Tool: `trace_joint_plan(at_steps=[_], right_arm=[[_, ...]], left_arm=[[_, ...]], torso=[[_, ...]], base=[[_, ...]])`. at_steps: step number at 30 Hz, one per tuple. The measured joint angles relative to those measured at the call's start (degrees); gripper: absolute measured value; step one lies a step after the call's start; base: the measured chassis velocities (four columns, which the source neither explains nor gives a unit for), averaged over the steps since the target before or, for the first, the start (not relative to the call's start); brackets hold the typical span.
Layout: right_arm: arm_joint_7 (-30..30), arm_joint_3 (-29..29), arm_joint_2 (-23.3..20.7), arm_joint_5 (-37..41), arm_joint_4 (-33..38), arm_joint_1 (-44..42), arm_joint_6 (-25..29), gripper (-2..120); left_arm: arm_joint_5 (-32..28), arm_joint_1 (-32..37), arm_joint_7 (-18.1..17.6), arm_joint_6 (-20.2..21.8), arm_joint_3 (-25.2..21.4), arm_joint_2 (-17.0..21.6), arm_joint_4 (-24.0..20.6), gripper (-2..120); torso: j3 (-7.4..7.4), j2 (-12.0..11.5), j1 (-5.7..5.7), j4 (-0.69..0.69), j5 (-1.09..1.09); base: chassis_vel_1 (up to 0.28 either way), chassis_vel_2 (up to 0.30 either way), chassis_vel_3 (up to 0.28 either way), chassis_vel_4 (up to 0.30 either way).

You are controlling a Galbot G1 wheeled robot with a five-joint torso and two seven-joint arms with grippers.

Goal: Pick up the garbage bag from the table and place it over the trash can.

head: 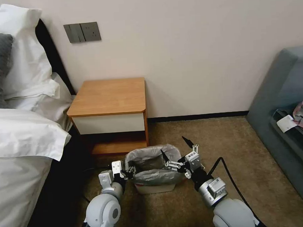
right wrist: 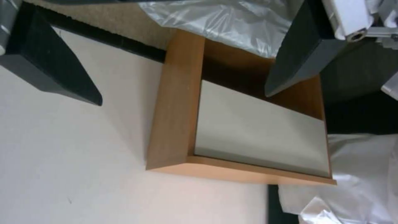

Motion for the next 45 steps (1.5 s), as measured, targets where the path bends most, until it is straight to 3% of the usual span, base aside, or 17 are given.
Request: trace_joint_plan(at_steps=[3,6,8,13,16,17,19,20,22,26,31,45], right_arm=[[-0.04,-0.41,0.49,-0.21,-0.15,0.02,0.03,100],[-0.05,-0.45,0.97,-0.24,-0.48,0.12,0.22,100],[-0.05,-0.44,1.13,-0.24,-0.64,0.15,0.34,100],[2.52,-0.2,3.06,-0.72,-1.97,0.6,0.33,100],[8.24,-0.07,4.93,-1.12,-3.43,1.22,-1.26,100],[9.16,0.65,5.44,-0.2,-4.28,1.21,-1.11,100],[9.16,0.65,5.44,-0.2,-4.28,1.21,-1.11,100],[9.76,1.71,5.87,-0.13,-5.53,1.17,0.13,100],[12.33,2.86,7.19,0.65,-6.62,1.06,1.64,100],[14.69,5.6,12.17,0.29,-9.1,0.05,6.67,100],[12.85,7.53,14.85,0.44,-10.16,-0.63,7.86,100],[10.82,9.15,15.9,-0.37,-10.81,-0.19,8.31,100]], left_arm=[[0.78,0.35,0.2,-0.51,-0.11,0.23,-0.39,87],[2.07,0.61,0.66,-1.92,-0.28,0.35,-0.58,94],[2.32,0.65,0.72,-2.31,-0.32,0.38,-0.6,95],[4.02,0.96,1.6,-8.6,-0.6,0.54,-0.61,97],[6.9,1.37,3.34,-14.73,-0.75,0.76,-0.37,100],[10.1,1.57,5.11,-20.1,-1.05,0.88,0.56,100],[10.1,1.57,5.11,-20.1,-1.05,0.88,0.56,100],[12.86,1.57,6.57,-26.73,-1.48,0.97,2.18,100],[14.06,1.22,6.75,-32.53,-1.84,1.28,4.48,100],[14.16,1.1,6.46,-34.2,-2.38,1.91,6.19,100],[13.64,1.04,5.77,-34.35,-2.39,1.86,6.41,100],[12.57,1.14,5.55,-33.38,-2.45,1.78,6.15,99]], torso=[[0.0,0.0,0.0,0.0,0.0],[0.0,0.0,0.0,0.0,0.0],[0.0,0.0,0.0,0.0,0.0],[0.0,0.0,0.0,0.0,0.0],[0.0,0.0,0.0,0.01,0.01],[0.0,0.0,0.0,0.01,0.0],[0.0,0.0,0.0,0.01,0.0],[0.0,0.0,0.0,0.0,0.0],[0.0,0.0,0.0,0.0,-0.01],[0.0,0.0,0.0,0.0,0.0],[0.0,0.0,0.0,0.0,0.0],[0.0,0.0,0.0,0.0,0.0]], base=[[0.0,0.0,0.0,0.0],[0.0,0.0,0.0,0.0],[0.0,0.0,0.0,0.0],[0.0,0.0,0.0,0.0],[0.0,0.0,0.0,0.0],[0.0,0.0,0.0,0.0],[0.0,0.0,0.0,0.0],[0.0,0.0,0.0,0.0],[0.0,0.0,0.0,0.0],[0.0,0.0,0.0,0.0],[0.0,0.0,0.0,0.0],[0.0,0.0,0.0,0.0]])
